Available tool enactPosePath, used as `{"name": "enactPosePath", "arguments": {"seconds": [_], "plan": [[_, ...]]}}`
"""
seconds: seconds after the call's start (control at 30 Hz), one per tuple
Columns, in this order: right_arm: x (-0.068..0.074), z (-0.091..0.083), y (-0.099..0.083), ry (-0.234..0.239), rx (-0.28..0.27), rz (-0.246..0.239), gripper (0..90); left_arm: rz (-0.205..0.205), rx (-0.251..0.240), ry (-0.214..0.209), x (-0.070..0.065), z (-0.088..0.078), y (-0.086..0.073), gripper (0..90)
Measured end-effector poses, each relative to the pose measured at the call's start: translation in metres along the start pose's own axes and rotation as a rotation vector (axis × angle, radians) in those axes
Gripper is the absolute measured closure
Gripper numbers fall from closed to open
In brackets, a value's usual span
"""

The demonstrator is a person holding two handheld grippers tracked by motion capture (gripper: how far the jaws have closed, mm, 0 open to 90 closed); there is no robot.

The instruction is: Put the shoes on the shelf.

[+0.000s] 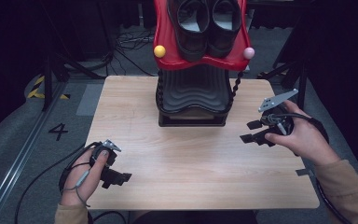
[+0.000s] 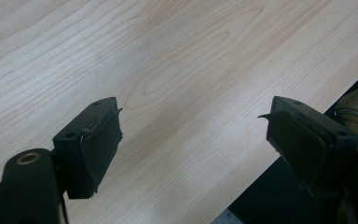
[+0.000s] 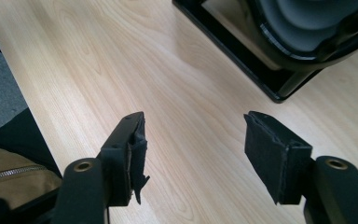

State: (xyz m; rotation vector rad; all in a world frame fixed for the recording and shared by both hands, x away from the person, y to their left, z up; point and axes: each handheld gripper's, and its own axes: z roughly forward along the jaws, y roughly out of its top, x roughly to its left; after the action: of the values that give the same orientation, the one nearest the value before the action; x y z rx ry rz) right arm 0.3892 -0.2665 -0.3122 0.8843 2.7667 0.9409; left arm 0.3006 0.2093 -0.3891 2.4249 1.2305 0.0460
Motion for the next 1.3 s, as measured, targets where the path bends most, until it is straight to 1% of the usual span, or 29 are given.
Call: {"name": "enactPosePath", "arguments": {"seconds": [0.03, 0.07, 0.17, 0.2, 0.3, 0.33, 0.4, 0.5, 0.53, 0.57, 0.67, 0.7, 0.73, 0.77, 0.87, 0.93, 1.03, 1.07, 1.1, 1.13, 1.17, 1.2, 1.3], "plan": [[0.000, 0.009, -0.007, 0.006, -0.003, 0.000, 38.7, 0.001, 0.001, 0.002, 0.000, 0.000, 0.000, 18.4], [0.000, 0.009, -0.007, 0.006, -0.003, 0.000, 38.7, -0.004, 0.003, 0.000, 0.000, 0.001, 0.001, 18.4], [0.002, 0.026, -0.020, 0.016, -0.013, 0.001, 38.4, 0.000, 0.003, -0.002, -0.001, 0.002, 0.002, 18.4], [0.003, 0.036, -0.029, 0.023, -0.015, 0.007, 38.4, 0.001, 0.004, -0.002, -0.001, 0.003, 0.002, 18.4], [0.005, 0.049, -0.039, 0.020, 0.002, 0.000, 38.1, 0.002, 0.011, -0.002, -0.001, 0.003, 0.002, 18.4], [0.005, 0.049, -0.039, 0.020, 0.002, 0.000, 38.1, 0.004, 0.013, -0.003, -0.001, 0.004, 0.002, 18.4], [0.007, 0.059, -0.047, 0.023, 0.015, -0.003, 37.8, 0.000, 0.011, -0.005, -0.001, 0.005, 0.002, 18.4], [0.007, 0.063, -0.051, 0.031, 0.000, 0.009, 37.7, 0.003, 0.013, -0.005, -0.001, 0.005, 0.002, 18.4], [0.006, 0.069, -0.057, 0.046, -0.024, 0.028, 37.4, 0.004, 0.017, -0.005, -0.001, 0.006, 0.002, 18.4], [0.006, 0.069, -0.057, 0.046, -0.024, 0.028, 37.4, 0.004, 0.017, -0.005, -0.001, 0.006, 0.002, 18.4], [0.005, 0.079, -0.064, 0.050, -0.030, 0.029, 37.2, 0.004, 0.023, -0.005, 0.000, 0.007, 0.003, 18.4], [0.004, 0.084, -0.066, 0.045, -0.036, 0.047, 36.7, 0.000, 0.025, -0.005, -0.001, 0.008, 0.003, 18.4], [0.003, 0.089, -0.067, 0.032, -0.018, 0.045, 36.2, 0.004, 0.026, -0.004, -0.001, 0.008, 0.003, 18.4], [0.003, 0.093, -0.068, 0.026, 0.011, 0.028, 36.8, 0.009, 0.025, -0.007, -0.001, 0.008, 0.003, 18.5], [0.002, 0.098, -0.070, 0.018, 0.015, 0.038, 36.4, 0.002, 0.023, -0.004, 0.000, 0.008, 0.003, 18.4], [0.002, 0.102, -0.072, 0.021, 0.030, 0.035, 36.2, 0.004, 0.024, -0.007, 0.000, 0.008, 0.003, 18.4], [0.002, 0.104, -0.073, 0.025, 0.032, 0.037, 35.7, 0.004, 0.025, -0.010, 0.000, 0.009, 0.003, 18.4], [0.002, 0.107, -0.074, 0.022, 0.032, 0.051, 37.4, 0.000, 0.024, -0.008, 0.001, 0.009, 0.002, 18.4], [0.001, 0.108, -0.074, 0.008, 0.029, 0.043, 37.9, 0.002, 0.026, -0.002, 0.002, 0.009, 0.002, 18.4], [0.001, 0.108, -0.074, 0.008, 0.029, 0.043, 37.9, 0.002, 0.026, -0.002, 0.002, 0.009, 0.002, 18.4], [0.000, 0.109, -0.074, -0.006, 0.032, 0.032, 37.7, 0.004, 0.026, -0.001, 0.002, 0.009, 0.002, 18.4], [-0.001, 0.110, -0.075, -0.021, 0.037, 0.034, 37.8, 0.000, 0.027, -0.002, 0.002, 0.009, 0.002, 18.4], [-0.003, 0.112, -0.078, -0.034, 0.030, 0.072, 37.0, -0.007, 0.030, 0.005, 0.003, 0.009, 0.002, 18.4]]}}
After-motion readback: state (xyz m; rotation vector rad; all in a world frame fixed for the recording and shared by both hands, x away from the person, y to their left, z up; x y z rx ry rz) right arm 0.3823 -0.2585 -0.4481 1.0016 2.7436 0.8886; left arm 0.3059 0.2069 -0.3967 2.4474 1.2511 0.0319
